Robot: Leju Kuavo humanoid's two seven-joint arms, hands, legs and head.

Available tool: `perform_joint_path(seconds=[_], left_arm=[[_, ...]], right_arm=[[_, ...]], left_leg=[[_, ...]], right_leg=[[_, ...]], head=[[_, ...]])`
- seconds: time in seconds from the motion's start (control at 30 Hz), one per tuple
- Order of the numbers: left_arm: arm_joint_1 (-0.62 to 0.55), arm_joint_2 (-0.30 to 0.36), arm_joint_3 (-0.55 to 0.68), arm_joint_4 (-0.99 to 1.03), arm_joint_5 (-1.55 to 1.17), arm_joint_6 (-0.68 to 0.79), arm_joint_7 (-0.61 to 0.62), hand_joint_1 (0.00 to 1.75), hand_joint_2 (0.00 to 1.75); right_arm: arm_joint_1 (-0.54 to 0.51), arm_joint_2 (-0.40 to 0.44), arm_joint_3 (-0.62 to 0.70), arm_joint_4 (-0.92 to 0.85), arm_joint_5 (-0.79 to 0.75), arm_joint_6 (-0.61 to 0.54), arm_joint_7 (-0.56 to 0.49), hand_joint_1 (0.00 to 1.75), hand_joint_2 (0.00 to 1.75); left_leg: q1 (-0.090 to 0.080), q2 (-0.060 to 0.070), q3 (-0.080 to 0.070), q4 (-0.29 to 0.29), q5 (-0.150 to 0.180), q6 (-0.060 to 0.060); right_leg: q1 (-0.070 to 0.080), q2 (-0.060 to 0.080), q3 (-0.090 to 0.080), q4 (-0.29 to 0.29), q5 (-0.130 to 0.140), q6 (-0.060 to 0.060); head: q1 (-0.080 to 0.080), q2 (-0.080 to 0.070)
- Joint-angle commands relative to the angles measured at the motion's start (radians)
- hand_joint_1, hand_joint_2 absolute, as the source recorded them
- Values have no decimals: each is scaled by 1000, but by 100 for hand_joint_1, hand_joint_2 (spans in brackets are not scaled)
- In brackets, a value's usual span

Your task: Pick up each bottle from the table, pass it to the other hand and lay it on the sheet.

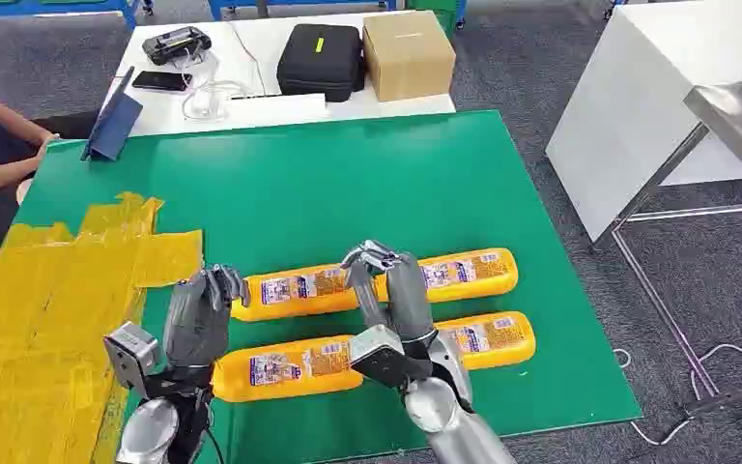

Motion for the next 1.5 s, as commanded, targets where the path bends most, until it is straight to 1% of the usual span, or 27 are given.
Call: perform_joint_path(seconds=[0.03, 0.07, 0.1, 0.13, 0.17, 0.2, 0.23, 0.27, 0.3, 0.37, 0.5, 0.53, 0.6, 0.67, 0.7, 0.77, 0.8, 0.83, 0.87, 0.9, 1.0, 1.13, 1.17, 1.23, 1.27, 1.4, 1.5], left_arm=[[396, -63, -319, -280, -178, 695, -227, 175, 0], [396, -63, -319, -280, -178, 695, -227, 175, 0], [396, -63, -319, -280, -178, 695, -227, 175, 0], [359, -31, -346, -251, -138, 735, -227, 175, 0], [359, -31, -346, -251, -138, 735, -227, 175, 0], [327, -26, -332, -229, -110, 737, -227, 175, 0], [320, -21, -335, -231, -98, 750, -227, 147, 0], [317, -17, -338, -239, -84, 760, -227, 0, 0], [316, -12, -342, -244, -72, 760, -227, 0, 0], [318, -13, -338, -238, -71, 768, -227, 0, 0], [317, -17, -333, -231, -66, 766, -227, 0, 0], [314, -17, -333, -229, -64, 765, -227, 0, 0], [313, -18, -330, -222, -60, 759, -227, 0, 0], [311, -20, -326, -215, -60, 752, -227, 0, 0], [311, -24, -319, -209, -60, 740, -227, 0, 0], [309, -30, -309, -199, -59, 722, -227, 0, 0], [308, -32, -307, -195, -59, 718, -227, 0, 0], [306, -39, -301, -186, -62, 707, -227, 0, 0], [311, -32, -308, -181, -61, 711, -227, 0, 0], [313, -34, -314, -179, -61, 715, -227, 0, 0], [313, -34, -314, -179, -61, 715, -227, 0, 0], [307, -29, -323, -165, -52, 712, -227, 0, 0], [306, -30, -321, -163, -52, 709, -227, 0, 0], [303, -33, -319, -156, -52, 704, -227, 0, 0], [303, -33, -318, -155, -52, 703, -227, 0, 0], [303, -33, -318, -155, -52, 703, -227, 0, 0], [303, -33, -318, -155, -52, 703, -227, 0, 0]], right_arm=[[389, 32, 58, -92, -404, 137, -279, 175, 0], [389, 32, 58, -92, -404, 137, -279, 175, 0], [389, 32, 58, -92, -404, 137, -279, 175, 0], [364, 24, 71, -73, -423, 117, -279, 175, 0], [364, 24, 71, -73, -423, 117, -279, 175, 0], [339, 30, 58, -44, -434, 112, -279, 175, 0], [334, 34, 52, -35, -438, 102, -279, 175, 0], [332, 38, 48, -31, -440, 92, -279, 94, 0], [331, 40, 48, -29, -438, 83, -279, 0, 0], [323, 34, 64, -18, -425, 84, -262, 0, 0], [322, 32, 75, -11, -427, 88, -260, 0, 0], [321, 30, 78, -10, -428, 90, -259, 0, 175], [315, 24, 89, 7, -410, 89, -228, 0, 175], [304, 23, 106, 33, -342, 49, -186, 0, 175], [292, 21, 127, 62, -247, -7, -132, 0, 175], [269, 25, 158, 115, -95, -95, -46, 0, 175], [262, 26, 162, 131, -62, -116, -28, 0, 175], [240, 38, 186, 180, 40, -171, 33, 0, 175], [232, 39, 194, 197, 79, -194, 57, 0, 175], [224, 38, 211, 215, 124, -210, 79, 0, 175], [224, 38, 211, 215, 124, -210, 79, 0, 175], [192, 37, 262, 278, 340, -260, 220, 0, 175], [189, 39, 265, 284, 358, -262, 237, 0, 175], [183, 39, 286, 285, 433, -278, 281, 0, 175], [181, 36, 293, 281, 456, -274, 302, 0, 175], [181, 36, 293, 281, 456, -274, 302, 0, 175], [181, 36, 293, 281, 456, -274, 302, 0, 175]], left_leg=[[2, -3, 12, -2, -8, 0], [1, -2, 8, -1, -6, 0], [2, -3, 10, 0, -10, 0], [1, -4, 14, 0, -14, -1], [1, -5, 17, 0, -17, 0], [0, -6, 9, 1, -13, 1], [0, -5, 8, 1, -14, 1], [0, -3, 10, 2, -15, 1], [0, -3, 8, 0, -14, 0], [1, -2, 13, 1, -17, 0], [0, -3, 11, 0, -13, 1], [0, -3, 13, 0, -14, 1], [-1, -3, 11, -1, -12, 1], [0, -3, 12, 0, -13, 1], [1, -3, 16, 0, -15, 1], [0, -2, 13, -1, -13, 1], [1, -1, 16, -1, -15, 1], [0, -1, 14, -1, -13, 1], [0, -1, 15, -1, -13, 1], [1, -2, 16, -1, -14, 1], [0, -2, 13, -1, -13, 1], [1, -2, 17, -1, -15, 1], [0, -2, 14, -1, -13, 1], [1, -2, 18, -1, -15, 1], [0, -3, 14, -1, -13, 1], [1, -2, 17, -1, -15, 1], [0, -3, 14, -1, -13, 1]], right_leg=[[2, -1, 13, -4, -7, -1], [1, -1, 10, -3, -5, -1], [1, -2, 12, -2, -8, 0], [0, -2, 15, -2, -13, 1], [0, -3, 18, -2, -15, -1], [-1, -4, 12, 0, -14, 1], [-1, -3, 11, 0, -14, 3], [0, 0, 13, 0, -15, 3], [-1, 0, 10, -1, -13, 2], [0, 1, 14, 0, -15, 1], [-1, -1, 12, -2, -13, 2], [0, 0, 14, -1, -14, 2], [-1, -1, 12, -1, -13, 2], [-1, -1, 14, -2, -13, 2], [0, 0, 18, -2, -15, 1], [-1, 1, 15, -2, -12, 2], [0, 2, 18, -3, -14, 1], [-1, 1, 15, -2, -12, 2], [0, 1, 16, -3, -12, 1], [0, 2, 17, -3, -13, 1], [-1, 0, 14, -2, -12, 2], [0, 2, 18, -2, -14, 1], [-1, 1, 16, -3, -13, 2], [0, 1, 19, -3, -14, 1], [-1, -1, 15, -2, -13, 2], [0, 0, 18, -3, -14, 1], [-1, -2, 16, -2, -13, 2]], head=[[1, 0], [0, 0], [0, 0], [0, 0], [0, 0], [0, 0], [1, 0], [0, 0], [0, 0], [0, 0], [0, 0], [0, 0], [0, 0], [0, 0], [0, 0], [0, 0], [0, 0], [0, 0], [0, 0], [0, 0], [0, 0], [0, 0], [0, 0], [0, 0], [0, 0], [0, 0], [0, 0]])
